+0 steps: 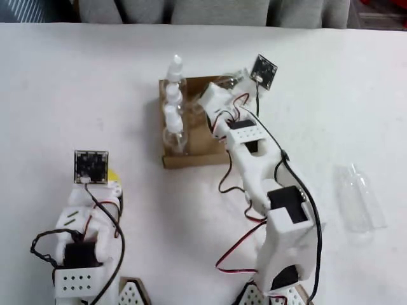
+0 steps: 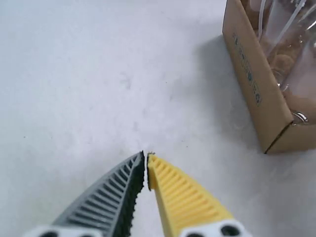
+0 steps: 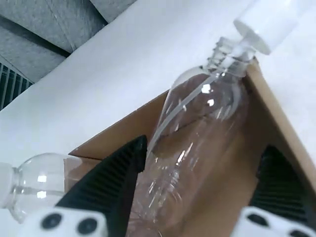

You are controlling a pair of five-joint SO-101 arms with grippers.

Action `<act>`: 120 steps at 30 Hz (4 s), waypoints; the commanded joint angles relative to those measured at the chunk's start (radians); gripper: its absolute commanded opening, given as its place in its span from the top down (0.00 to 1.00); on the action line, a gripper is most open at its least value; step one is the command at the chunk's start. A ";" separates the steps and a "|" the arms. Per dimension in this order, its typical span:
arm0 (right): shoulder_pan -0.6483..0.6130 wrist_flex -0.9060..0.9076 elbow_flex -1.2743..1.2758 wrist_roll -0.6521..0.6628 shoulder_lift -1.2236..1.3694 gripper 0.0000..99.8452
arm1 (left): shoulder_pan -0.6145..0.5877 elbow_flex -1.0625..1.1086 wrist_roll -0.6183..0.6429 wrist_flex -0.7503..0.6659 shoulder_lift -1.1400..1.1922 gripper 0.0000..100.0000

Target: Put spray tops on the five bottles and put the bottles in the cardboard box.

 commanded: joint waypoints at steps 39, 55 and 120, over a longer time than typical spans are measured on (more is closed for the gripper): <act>0.087 0.108 -0.034 -0.003 -0.079 0.98 | -0.013 -0.003 -0.011 -0.014 -0.007 0.98; 0.002 0.183 -0.040 -0.003 -0.124 0.81 | -0.013 -0.003 -0.011 -0.014 -0.007 0.98; 0.157 0.708 -0.221 0.801 -0.031 0.97 | -0.015 -0.003 -0.011 -0.014 -0.007 0.98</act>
